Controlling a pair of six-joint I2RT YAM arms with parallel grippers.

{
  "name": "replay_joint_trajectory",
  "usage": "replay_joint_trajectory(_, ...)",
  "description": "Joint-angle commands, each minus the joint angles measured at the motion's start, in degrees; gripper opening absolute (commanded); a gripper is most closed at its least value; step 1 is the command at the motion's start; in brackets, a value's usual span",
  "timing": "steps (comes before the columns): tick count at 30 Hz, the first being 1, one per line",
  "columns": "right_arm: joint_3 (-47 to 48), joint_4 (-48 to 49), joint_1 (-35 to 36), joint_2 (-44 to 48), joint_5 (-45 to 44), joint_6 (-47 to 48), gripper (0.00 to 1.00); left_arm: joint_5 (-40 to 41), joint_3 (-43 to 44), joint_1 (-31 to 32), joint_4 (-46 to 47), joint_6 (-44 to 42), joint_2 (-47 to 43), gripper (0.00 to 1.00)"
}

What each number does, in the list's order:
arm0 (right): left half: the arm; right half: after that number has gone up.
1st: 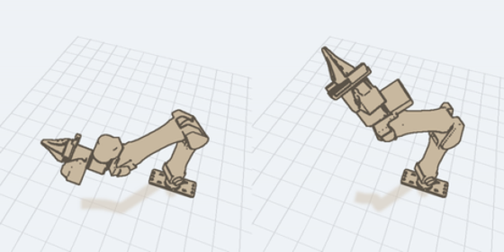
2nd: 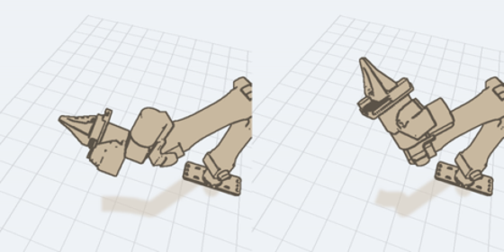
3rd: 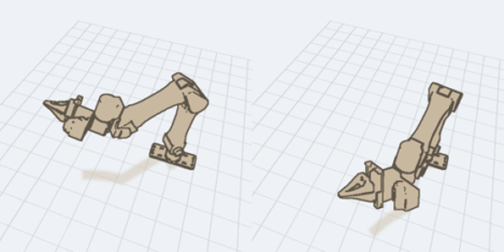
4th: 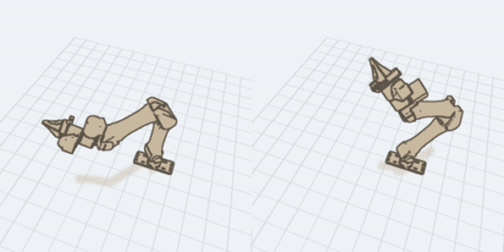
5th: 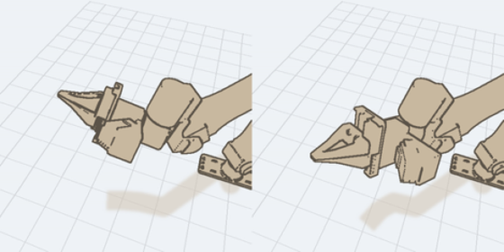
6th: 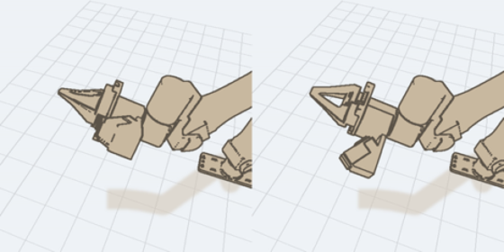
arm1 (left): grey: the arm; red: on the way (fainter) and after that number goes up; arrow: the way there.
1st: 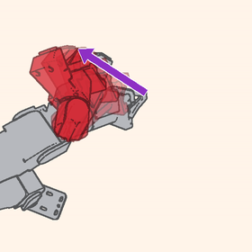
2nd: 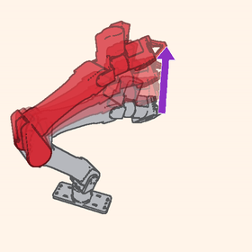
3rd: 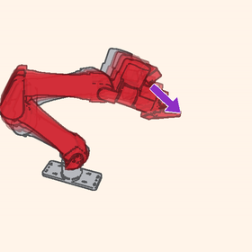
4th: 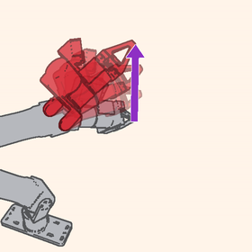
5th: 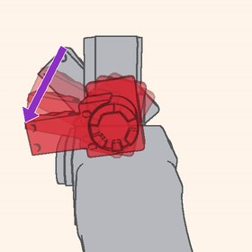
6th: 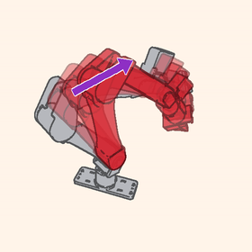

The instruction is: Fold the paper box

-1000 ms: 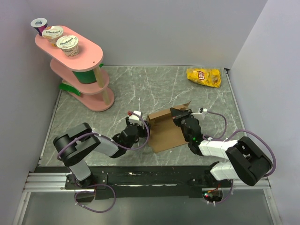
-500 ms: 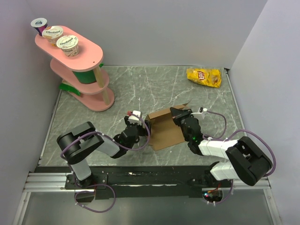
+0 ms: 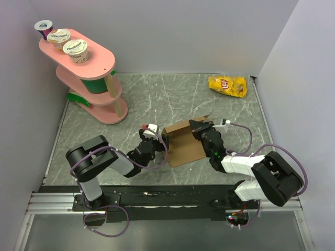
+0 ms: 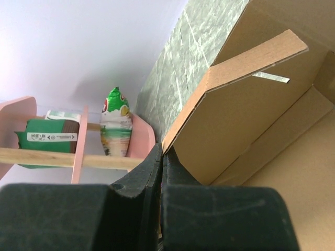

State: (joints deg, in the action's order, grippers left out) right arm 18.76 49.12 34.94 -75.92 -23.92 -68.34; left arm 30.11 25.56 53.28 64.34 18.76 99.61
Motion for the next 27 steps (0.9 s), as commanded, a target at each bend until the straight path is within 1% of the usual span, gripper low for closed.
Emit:
replay_joint_trajectory(1, -0.04, -7.02, 1.10, -0.90, 2.30, 2.95, 0.00, 5.31, 3.52, -0.37, 9.93, -2.06, 0.67, 0.89)
replay_joint_trajectory(7, 0.57, -8.78, 1.54, -0.81, 2.13, 2.51, 0.00, 7.86, 5.81, -0.28, 11.51, -5.31, 3.04, 0.88)
replay_joint_trajectory(12, 1.01, -10.45, 1.89, -0.63, 1.95, 2.15, 0.00, 9.00, 7.13, -0.28, 13.71, -8.30, 5.41, 0.84)
replay_joint_trajectory(19, 1.80, -11.77, 1.97, -0.72, 2.04, 1.63, 0.00, 6.99, 9.59, -0.19, 17.13, -17.34, 8.14, 0.68)
replay_joint_trajectory(20, 2.06, -11.94, 1.89, -0.81, 2.04, 1.71, 0.00, 6.29, 9.68, -0.28, 17.57, -18.14, 8.31, 0.63)
replay_joint_trajectory(21, 2.24, -12.38, 1.89, -0.90, 1.95, 1.54, 0.00, 6.19, 9.86, -0.19, 17.93, -18.15, 8.40, 0.61)
replay_joint_trajectory(22, 2.59, -12.47, 1.97, -0.98, 1.95, 1.54, 0.00, 6.28, 10.38, -0.19, 18.02, -21.19, 8.75, 0.59)
replay_joint_trajectory(24, 3.03, -12.82, 1.89, -1.25, 1.78, 1.62, 0.00, 6.46, 11.00, -0.19, 16.71, -21.05, 8.84, 0.57)
replay_joint_trajectory(27, 3.65, -13.26, 1.89, -1.25, 1.86, 1.63, 0.00, 6.37, 10.39, -0.19, 18.19, -20.96, 9.28, 0.53)
